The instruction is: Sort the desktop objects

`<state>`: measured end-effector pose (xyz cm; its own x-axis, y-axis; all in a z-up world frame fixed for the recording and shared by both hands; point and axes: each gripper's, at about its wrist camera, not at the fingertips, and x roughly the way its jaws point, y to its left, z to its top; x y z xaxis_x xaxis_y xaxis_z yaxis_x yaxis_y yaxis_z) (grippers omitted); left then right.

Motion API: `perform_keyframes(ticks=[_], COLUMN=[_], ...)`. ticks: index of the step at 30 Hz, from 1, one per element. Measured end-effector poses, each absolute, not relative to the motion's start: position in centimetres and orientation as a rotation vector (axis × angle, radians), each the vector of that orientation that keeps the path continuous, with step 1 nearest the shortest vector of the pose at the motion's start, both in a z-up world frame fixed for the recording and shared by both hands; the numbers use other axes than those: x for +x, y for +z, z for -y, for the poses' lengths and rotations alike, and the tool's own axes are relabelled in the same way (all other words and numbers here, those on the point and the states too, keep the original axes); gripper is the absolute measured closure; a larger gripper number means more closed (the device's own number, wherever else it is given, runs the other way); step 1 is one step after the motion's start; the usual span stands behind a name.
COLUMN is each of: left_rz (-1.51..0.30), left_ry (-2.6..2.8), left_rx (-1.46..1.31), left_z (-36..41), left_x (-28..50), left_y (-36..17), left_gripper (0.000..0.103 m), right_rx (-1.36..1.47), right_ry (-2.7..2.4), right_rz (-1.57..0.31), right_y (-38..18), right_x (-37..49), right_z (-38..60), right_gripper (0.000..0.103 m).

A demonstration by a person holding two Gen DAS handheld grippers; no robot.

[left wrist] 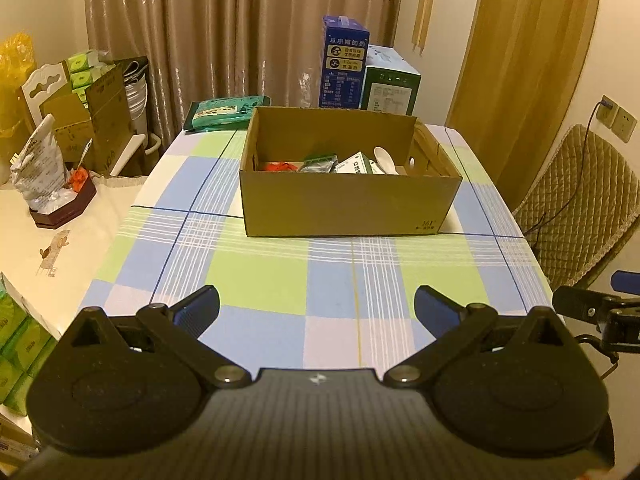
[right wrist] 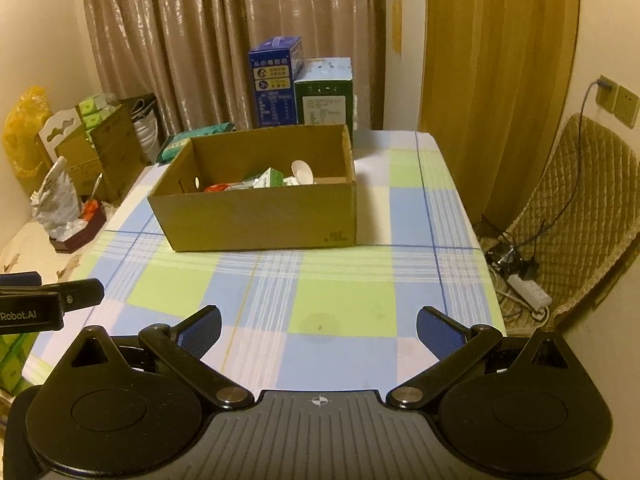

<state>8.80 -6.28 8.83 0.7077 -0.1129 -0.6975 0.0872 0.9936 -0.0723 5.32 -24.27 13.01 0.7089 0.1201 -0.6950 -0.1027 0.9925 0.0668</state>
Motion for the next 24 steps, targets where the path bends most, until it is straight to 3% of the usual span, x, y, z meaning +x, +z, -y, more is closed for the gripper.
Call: perform_keyframes(ticks=[24], left_rz=[-0.76], left_ry=[-0.106], left_rx=[-0.019], left_z=[6.58], left_x=[8.57], left_y=[8.81], left_gripper=[0.001], right_rx=[0.01], right_ry=[0.103], right_rz=[-0.775], right_y=[12.6], right_x=[4.98], right_z=[24.33], right_gripper=[0.002])
